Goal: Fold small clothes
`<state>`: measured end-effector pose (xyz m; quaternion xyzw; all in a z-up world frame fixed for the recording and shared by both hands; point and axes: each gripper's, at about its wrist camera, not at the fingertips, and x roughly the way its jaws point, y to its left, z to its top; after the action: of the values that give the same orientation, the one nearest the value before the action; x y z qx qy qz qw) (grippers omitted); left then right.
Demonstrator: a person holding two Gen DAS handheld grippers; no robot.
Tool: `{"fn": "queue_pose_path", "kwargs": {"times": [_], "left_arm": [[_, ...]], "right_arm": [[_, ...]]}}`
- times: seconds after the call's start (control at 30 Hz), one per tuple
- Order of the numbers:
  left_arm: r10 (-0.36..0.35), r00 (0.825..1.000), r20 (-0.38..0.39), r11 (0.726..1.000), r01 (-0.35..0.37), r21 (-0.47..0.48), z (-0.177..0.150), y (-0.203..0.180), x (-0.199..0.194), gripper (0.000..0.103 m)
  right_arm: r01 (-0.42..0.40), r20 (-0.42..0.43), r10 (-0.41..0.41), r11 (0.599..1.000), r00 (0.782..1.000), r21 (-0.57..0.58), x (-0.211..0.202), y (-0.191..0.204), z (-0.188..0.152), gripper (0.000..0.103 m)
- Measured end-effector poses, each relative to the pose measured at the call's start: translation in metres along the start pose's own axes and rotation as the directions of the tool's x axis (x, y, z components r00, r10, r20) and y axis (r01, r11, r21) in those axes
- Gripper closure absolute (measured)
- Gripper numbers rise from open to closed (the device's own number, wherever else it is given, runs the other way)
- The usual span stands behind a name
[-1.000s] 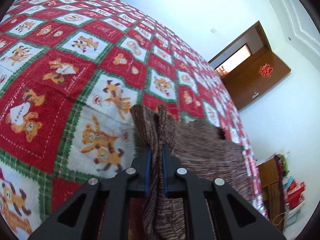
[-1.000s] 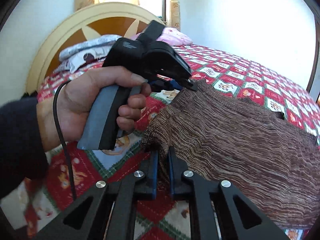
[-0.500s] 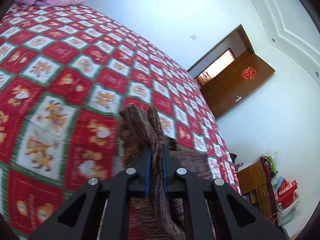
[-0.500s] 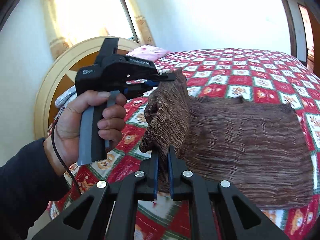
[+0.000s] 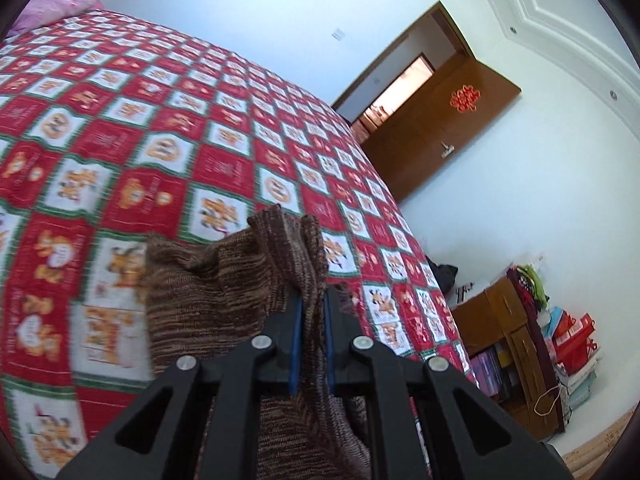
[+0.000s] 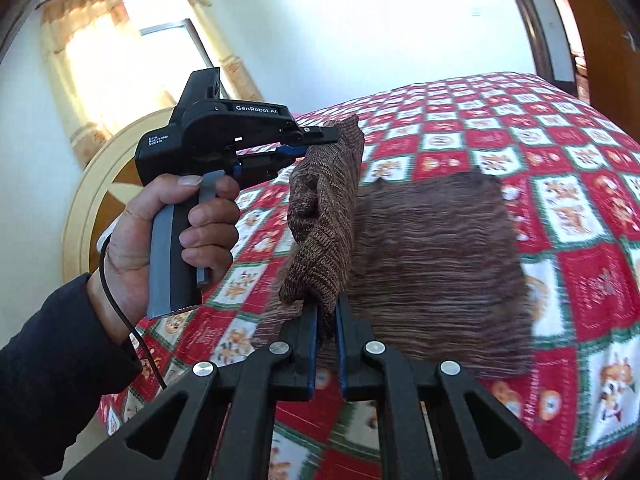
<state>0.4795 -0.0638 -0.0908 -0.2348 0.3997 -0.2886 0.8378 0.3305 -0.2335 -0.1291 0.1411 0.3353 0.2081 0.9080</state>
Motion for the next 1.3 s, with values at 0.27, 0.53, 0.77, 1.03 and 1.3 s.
{"fn": "queue_pose_path", "kwargs": {"times": [0.27,0.53,0.77,1.03,1.3], "left_arm": [[0.006,0.998,-0.064,0.995,0.000,0.097,-0.006,-0.046,0.040,0.093],[0.057,0.990,-0.132,0.987,-0.036,0.155,-0.019,-0.067,0.087,0.093],[0.124,0.977,-0.172,0.972,-0.085,0.218,-0.034,-0.076,0.120,0.093],[0.225,0.962,-0.157,0.933,-0.167,0.317,-0.050,-0.092,0.139,0.090],[0.298,0.953,0.050,0.864,-0.292,0.410,-0.071,-0.091,0.067,0.047]], "right_arm": [[0.036,-0.023,-0.033,0.994,0.999,0.104,-0.012,-0.044,-0.004,0.096],[0.062,-0.090,-0.041,0.967,0.995,0.248,-0.006,-0.089,-0.018,0.096],[0.056,-0.142,-0.010,0.945,0.990,0.324,0.001,-0.109,-0.025,0.096],[0.052,-0.159,-0.001,0.946,0.987,0.319,0.002,-0.120,-0.029,0.095],[0.137,-0.075,-0.121,0.957,0.990,0.255,-0.017,-0.121,-0.025,0.086]]}}
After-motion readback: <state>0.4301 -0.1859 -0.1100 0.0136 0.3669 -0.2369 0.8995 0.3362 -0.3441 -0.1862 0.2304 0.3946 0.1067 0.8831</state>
